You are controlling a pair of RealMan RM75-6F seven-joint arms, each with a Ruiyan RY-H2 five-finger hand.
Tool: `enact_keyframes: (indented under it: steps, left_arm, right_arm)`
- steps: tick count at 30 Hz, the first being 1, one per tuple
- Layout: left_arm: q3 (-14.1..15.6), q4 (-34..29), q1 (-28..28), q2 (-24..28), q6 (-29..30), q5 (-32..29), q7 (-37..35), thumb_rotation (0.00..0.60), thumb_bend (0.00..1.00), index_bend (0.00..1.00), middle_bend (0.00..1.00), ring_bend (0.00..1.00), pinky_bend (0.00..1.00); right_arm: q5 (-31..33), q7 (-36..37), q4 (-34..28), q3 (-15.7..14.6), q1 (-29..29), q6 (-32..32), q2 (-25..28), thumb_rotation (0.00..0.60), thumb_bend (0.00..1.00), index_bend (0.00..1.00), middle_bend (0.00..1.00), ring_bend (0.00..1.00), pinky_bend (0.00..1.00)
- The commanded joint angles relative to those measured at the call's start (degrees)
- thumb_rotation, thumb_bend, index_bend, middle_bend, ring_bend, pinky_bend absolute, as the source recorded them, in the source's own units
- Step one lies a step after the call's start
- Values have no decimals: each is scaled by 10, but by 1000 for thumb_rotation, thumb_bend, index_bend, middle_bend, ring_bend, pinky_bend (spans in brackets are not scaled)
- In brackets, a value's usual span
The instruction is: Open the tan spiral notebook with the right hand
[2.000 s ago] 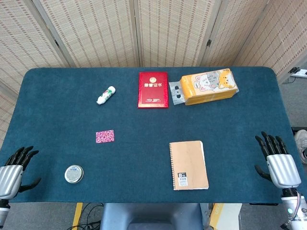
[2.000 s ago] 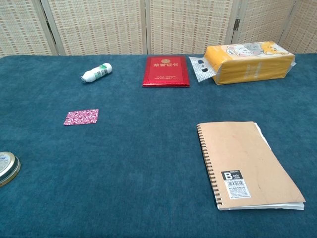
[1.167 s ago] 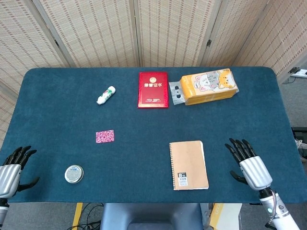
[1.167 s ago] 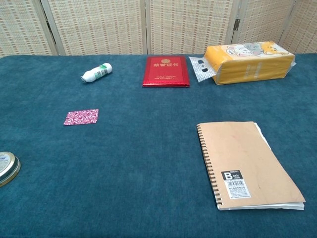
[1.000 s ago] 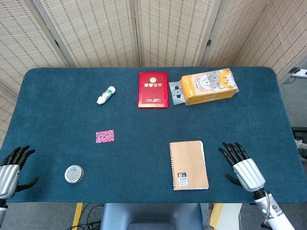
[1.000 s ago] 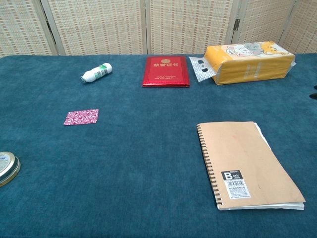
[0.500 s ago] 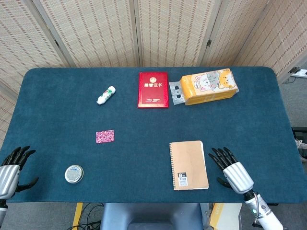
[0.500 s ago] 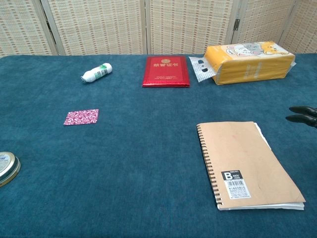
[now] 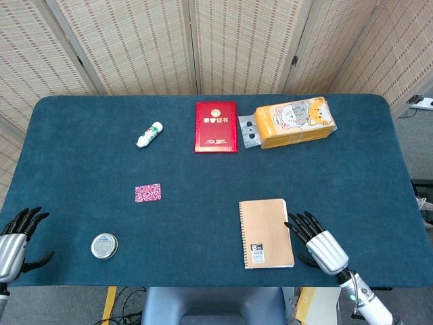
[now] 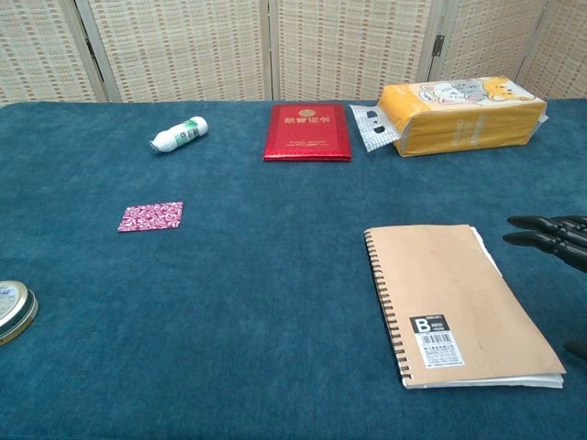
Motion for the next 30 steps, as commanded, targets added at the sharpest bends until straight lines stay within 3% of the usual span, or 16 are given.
enact_keyframes:
  steps: [1, 30]
  left_arm:
    - [0, 0, 0, 0, 1, 1, 0, 600, 244, 189, 107, 34, 175]
    - [-9, 0, 10, -6, 20, -12, 24, 600, 244, 189, 107, 34, 175]
  right_arm:
    - [1, 1, 2, -3, 1, -2, -1, 600, 297, 0, 0, 0, 0]
    - [13, 10, 16, -9, 19, -13, -22, 600, 297, 0, 0, 0, 0]
